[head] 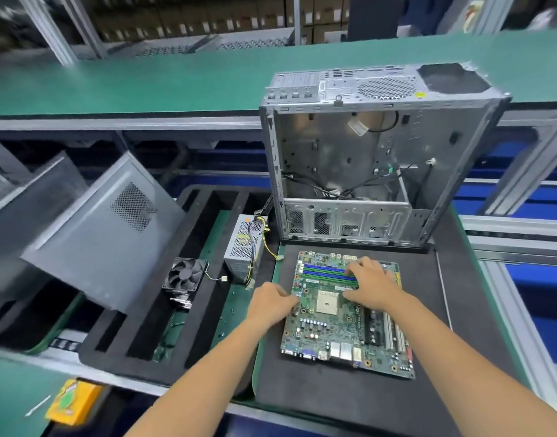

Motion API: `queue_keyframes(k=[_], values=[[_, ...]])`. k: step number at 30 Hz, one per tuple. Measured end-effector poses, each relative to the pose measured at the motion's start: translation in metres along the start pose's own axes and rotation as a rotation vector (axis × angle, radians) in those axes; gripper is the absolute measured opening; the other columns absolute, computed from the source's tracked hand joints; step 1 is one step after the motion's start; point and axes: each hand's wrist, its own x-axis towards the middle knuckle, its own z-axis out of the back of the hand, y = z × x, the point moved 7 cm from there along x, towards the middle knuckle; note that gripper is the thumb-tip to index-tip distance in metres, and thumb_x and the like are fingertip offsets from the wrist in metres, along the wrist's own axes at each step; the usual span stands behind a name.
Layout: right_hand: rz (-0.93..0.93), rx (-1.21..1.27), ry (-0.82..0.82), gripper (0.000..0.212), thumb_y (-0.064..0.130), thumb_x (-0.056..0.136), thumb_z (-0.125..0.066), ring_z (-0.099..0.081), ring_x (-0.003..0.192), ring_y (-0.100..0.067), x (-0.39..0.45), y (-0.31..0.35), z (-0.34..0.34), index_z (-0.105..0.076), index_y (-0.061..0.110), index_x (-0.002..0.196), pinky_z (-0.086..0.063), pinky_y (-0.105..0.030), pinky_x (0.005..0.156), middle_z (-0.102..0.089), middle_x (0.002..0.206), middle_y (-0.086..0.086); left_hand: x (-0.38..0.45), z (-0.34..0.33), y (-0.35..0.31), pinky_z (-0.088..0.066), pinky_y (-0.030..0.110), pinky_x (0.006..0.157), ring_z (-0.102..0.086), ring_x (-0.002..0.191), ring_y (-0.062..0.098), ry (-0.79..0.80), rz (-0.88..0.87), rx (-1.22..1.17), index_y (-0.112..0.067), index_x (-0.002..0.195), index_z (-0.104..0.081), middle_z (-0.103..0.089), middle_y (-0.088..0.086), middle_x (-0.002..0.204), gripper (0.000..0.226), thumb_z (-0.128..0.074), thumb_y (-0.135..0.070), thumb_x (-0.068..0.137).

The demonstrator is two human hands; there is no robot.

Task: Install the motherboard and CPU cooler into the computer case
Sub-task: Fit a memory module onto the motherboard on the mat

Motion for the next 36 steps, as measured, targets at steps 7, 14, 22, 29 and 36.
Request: queue_keyframes(k=[7, 14, 22, 29, 36], values=[[0.043, 0.029, -0.061, 0.032, 0.038, 0.093, -0.056, -0.036, 0.122, -0.02, 0.012, 0.033, -0.003, -0.049, 0.025, 0.122, -0.028, -0.043, 0.104, -0.042, 0.125, 0.001, 0.01, 0.048, 0.002, -0.049, 0.027, 0.064, -0.06, 0.071, 0.016, -0.138, -0.083, 0.128, -0.015, 0.081, -0.065, -0.066, -0.002, 0.077, 0.012, -0.056, -0.022, 0.084], [0.116, 0.014, -0.049, 0.025, 0.032, 0.095, -0.052, -0.04, 0.118, -0.02, 0.03, 0.096, -0.021, -0.049, 0.021, 0.117, -0.03, -0.042, 0.103, -0.044, 0.12, 0.0, 0.037, 0.092, 0.022, -0.05, 0.029, 0.068, -0.06, 0.072, 0.022, -0.192, -0.1, 0.076, -0.015, 0.071, -0.063, -0.065, -0.001, 0.076, 0.017, -0.052, -0.014, 0.084], [0.106, 0.028, -0.223, 0.018, 0.018, 0.092, -0.048, -0.05, 0.106, -0.022, 0.07, 0.166, -0.01, -0.054, 0.014, 0.108, -0.043, -0.034, 0.08, -0.053, 0.107, -0.002, 0.09, 0.135, 0.043, -0.05, 0.032, 0.073, -0.057, 0.079, 0.017, -0.217, -0.208, 0.047, -0.015, 0.083, -0.061, -0.061, -0.004, 0.082, 0.007, -0.055, -0.016, 0.085], [0.047, 0.133, -0.065, 0.027, 0.018, 0.09, -0.053, -0.054, 0.111, -0.028, 0.092, 0.189, -0.034, -0.056, 0.008, 0.114, -0.046, -0.037, 0.09, -0.054, 0.115, -0.009, 0.126, 0.119, 0.036, -0.041, 0.039, 0.088, -0.043, 0.113, 0.023, -0.143, -0.173, 0.104, -0.015, 0.124, -0.04, -0.039, 0.002, 0.122, 0.063, -0.064, -0.047, 0.076], [0.03, 0.206, -0.026, 0.015, 0.014, 0.088, -0.054, -0.052, 0.09, -0.024, 0.099, 0.183, -0.031, -0.059, 0.008, 0.1, -0.04, -0.03, 0.072, -0.055, 0.096, -0.006, 0.148, 0.11, 0.029, -0.04, 0.043, 0.092, -0.04, 0.12, 0.029, -0.056, -0.125, 0.176, -0.012, 0.134, -0.033, -0.038, 0.01, 0.127, 0.083, -0.067, -0.056, 0.072]])
